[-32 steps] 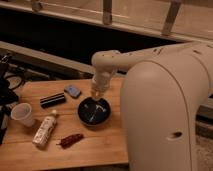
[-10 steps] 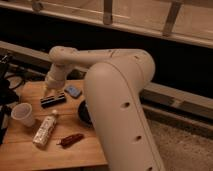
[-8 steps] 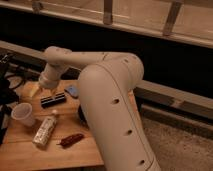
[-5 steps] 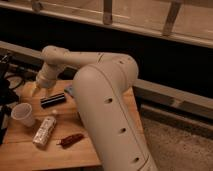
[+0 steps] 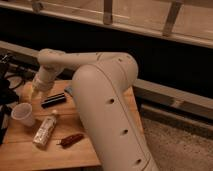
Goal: Pick up the ceramic cup
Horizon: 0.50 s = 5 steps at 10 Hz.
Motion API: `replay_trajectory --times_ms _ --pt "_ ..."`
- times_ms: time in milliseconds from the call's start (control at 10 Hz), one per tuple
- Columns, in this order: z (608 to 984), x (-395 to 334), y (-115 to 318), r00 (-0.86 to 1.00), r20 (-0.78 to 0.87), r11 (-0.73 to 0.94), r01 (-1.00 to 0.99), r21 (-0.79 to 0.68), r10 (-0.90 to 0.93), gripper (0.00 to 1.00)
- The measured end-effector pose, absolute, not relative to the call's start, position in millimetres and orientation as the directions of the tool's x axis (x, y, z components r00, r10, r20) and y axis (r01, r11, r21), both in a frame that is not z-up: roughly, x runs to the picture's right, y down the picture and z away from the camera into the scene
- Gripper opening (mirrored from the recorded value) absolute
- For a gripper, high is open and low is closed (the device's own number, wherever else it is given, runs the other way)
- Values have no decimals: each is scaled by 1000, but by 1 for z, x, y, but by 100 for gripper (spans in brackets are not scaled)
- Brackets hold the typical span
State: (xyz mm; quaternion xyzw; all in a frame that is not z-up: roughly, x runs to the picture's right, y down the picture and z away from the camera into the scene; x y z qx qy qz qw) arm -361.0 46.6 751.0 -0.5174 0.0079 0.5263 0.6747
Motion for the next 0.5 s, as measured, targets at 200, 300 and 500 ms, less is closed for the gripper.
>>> replay_trajectory --times_ms 200,300,500 --pt "755 -357 39 449 -556 -90 -717 -692 699 51" --pt "759 -362 42 466 -555 -83 -711 -699 689 59" --pt "766 -386 59 511 -554 -70 -691 -720 658 78"
